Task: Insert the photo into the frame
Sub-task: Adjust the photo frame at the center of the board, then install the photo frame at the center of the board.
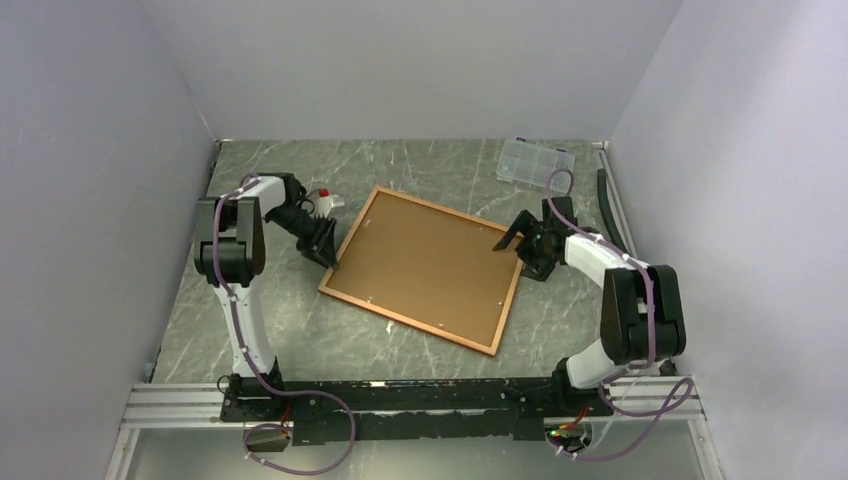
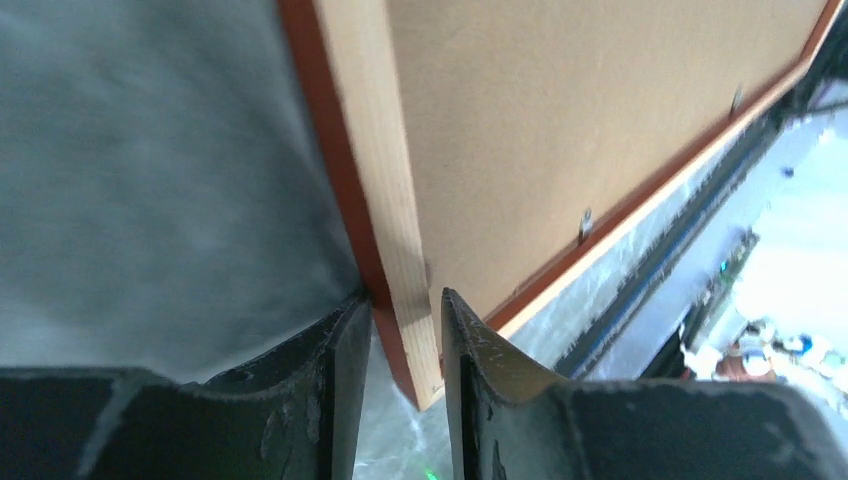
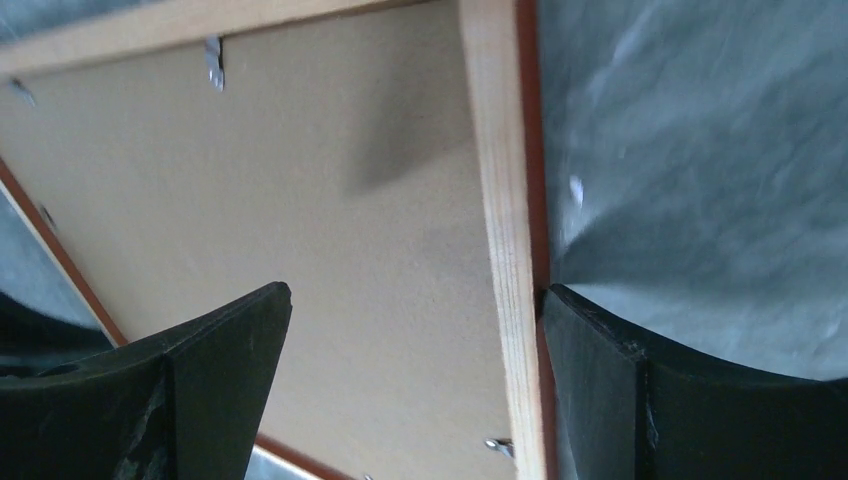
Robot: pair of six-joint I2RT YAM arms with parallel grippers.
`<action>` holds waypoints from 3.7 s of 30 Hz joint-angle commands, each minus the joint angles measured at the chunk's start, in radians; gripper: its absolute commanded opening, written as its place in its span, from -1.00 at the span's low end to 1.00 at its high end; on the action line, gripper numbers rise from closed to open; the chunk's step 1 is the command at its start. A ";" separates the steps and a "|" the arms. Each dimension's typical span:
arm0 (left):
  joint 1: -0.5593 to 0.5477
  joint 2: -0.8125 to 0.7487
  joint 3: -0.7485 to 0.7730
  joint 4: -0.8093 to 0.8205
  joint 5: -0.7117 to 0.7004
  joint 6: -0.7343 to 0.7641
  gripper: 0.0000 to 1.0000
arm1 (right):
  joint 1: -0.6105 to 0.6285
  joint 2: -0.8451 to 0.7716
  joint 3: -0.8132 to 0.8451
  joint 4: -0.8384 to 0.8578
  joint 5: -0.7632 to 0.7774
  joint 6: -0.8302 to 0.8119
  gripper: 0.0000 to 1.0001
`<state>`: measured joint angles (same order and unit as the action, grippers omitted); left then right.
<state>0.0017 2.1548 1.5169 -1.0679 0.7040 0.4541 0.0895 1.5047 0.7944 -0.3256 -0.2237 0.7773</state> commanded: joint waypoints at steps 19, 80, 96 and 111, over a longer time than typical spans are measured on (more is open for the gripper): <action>-0.006 0.022 0.059 0.001 0.193 -0.107 -0.25 | 0.196 0.071 0.318 0.130 -0.013 -0.004 0.99; -0.009 0.116 -0.005 0.131 0.209 -0.164 -0.86 | 0.601 0.835 0.925 0.352 -0.317 0.180 0.69; -0.009 0.106 -0.020 0.131 0.207 -0.153 -0.87 | 0.606 0.854 0.934 0.374 -0.304 0.208 0.66; -0.006 0.096 -0.023 0.123 0.203 -0.146 -0.87 | 0.611 0.805 0.888 0.397 -0.302 0.201 0.65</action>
<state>0.0097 2.2612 1.5257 -0.9569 1.0080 0.2676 0.6796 2.3375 1.6917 0.0254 -0.5323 0.9806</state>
